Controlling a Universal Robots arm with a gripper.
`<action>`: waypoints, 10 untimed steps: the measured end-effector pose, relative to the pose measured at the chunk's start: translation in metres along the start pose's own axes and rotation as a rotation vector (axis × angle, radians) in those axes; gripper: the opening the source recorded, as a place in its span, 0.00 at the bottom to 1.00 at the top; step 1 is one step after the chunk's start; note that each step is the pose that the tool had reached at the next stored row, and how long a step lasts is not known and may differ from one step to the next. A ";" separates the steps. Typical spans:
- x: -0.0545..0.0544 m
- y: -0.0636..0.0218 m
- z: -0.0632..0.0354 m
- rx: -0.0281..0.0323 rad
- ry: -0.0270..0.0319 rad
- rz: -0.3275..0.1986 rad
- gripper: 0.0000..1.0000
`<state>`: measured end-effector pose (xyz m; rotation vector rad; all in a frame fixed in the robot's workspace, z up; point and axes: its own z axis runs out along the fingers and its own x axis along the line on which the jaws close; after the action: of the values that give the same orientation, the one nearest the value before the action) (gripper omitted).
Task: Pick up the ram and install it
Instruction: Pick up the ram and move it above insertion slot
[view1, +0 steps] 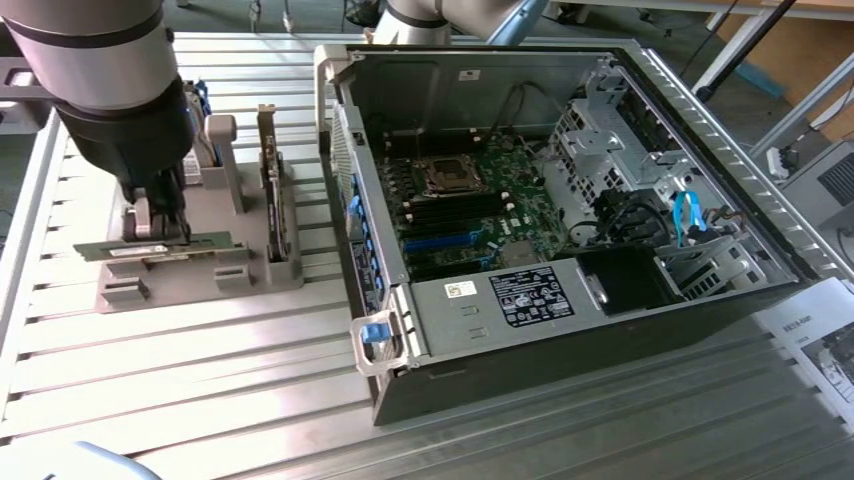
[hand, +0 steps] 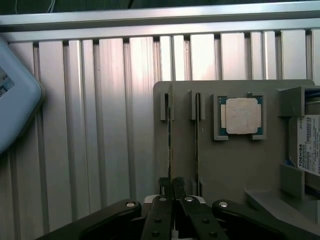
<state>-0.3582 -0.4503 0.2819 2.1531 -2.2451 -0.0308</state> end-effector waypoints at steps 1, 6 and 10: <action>0.000 0.0001 -0.0014 -0.0001 0.0001 0.000 0.12; 0.000 0.0003 -0.0093 -0.0001 0.0000 0.000 0.12; 0.000 0.0006 -0.0158 -0.0001 0.0001 0.000 0.12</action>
<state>-0.3582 -0.4503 0.2977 2.1531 -2.2450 -0.0308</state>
